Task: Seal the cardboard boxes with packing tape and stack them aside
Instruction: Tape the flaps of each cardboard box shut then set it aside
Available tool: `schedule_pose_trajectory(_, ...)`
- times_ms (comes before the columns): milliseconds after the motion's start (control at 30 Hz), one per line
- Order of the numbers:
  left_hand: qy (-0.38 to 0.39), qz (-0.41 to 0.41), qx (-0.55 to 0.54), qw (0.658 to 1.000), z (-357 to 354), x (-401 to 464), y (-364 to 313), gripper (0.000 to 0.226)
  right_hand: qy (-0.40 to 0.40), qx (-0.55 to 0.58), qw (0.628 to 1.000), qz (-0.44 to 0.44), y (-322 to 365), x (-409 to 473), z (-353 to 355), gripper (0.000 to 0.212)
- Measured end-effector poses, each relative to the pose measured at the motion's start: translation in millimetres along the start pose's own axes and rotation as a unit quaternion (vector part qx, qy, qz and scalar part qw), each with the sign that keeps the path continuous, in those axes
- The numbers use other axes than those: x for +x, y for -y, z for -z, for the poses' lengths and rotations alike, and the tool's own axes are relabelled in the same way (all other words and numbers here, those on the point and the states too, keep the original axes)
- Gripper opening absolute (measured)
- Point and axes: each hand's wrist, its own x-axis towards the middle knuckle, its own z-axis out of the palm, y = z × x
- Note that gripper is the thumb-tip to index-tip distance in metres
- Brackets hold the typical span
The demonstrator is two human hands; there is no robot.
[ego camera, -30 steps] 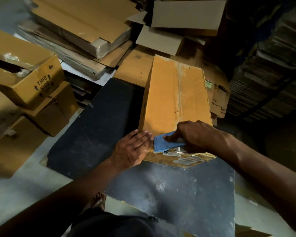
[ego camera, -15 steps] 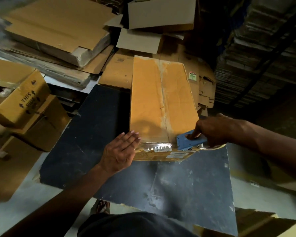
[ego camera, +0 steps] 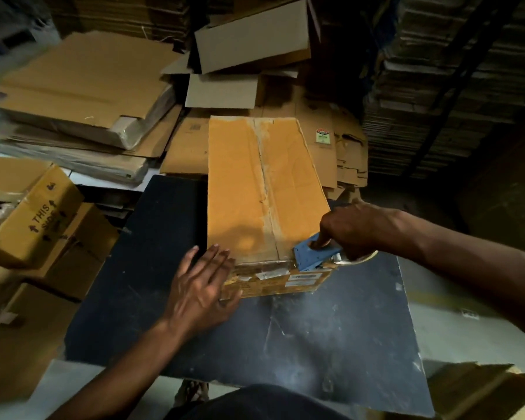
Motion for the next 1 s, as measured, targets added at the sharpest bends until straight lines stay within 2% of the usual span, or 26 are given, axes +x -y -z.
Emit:
schedule_pose_trajectory(167, 0.031, -0.075, 0.034, 0.996, -43, 47, -64, 0.065, -0.052, -0.009, 0.998, 0.031, -7, -5, -9, 0.06)
schedule_pose_trajectory(233, 0.04, -0.092, 0.046, 0.994, -62, 58, -81, 0.062, -0.058, 0.003, 0.998, 0.034, -12, -7, -17, 0.061)
schedule_pose_trajectory(300, 0.028, -0.104, 0.043, 0.993, -72, 57, -81, 0.052, -0.051, 0.031, 0.998, 0.031, -16, -8, -24, 0.063)
schedule_pose_trajectory(500, 0.009, -0.132, 0.039, 0.99, -76, 55, -66, 0.047, -0.059, 0.045, 0.997, 0.03, -27, -7, -28, 0.059)
schedule_pose_trajectory(700, 0.017, -0.124, 0.034, 0.992, -70, 54, -67, 0.057, 0.002, 0.023, 1.0, 0.002, -68, -35, -46, 0.063)
schedule_pose_trajectory(800, 0.02, -0.119, 0.025, 0.992, -69, 57, -70, 0.062, -0.01, 0.026, 1.0, -0.002, -78, -41, -60, 0.063)
schedule_pose_trajectory(900, 0.061, -0.086, 0.041, 0.994, -63, 59, -76, 0.068, -0.039, 0.038, 0.998, 0.008, -83, -39, -69, 0.06)
schedule_pose_trajectory(1000, 0.055, -0.063, 0.057, 0.995, -52, 72, -101, 0.049, -0.051, 0.056, 0.997, 0.018, -87, -39, -72, 0.059)
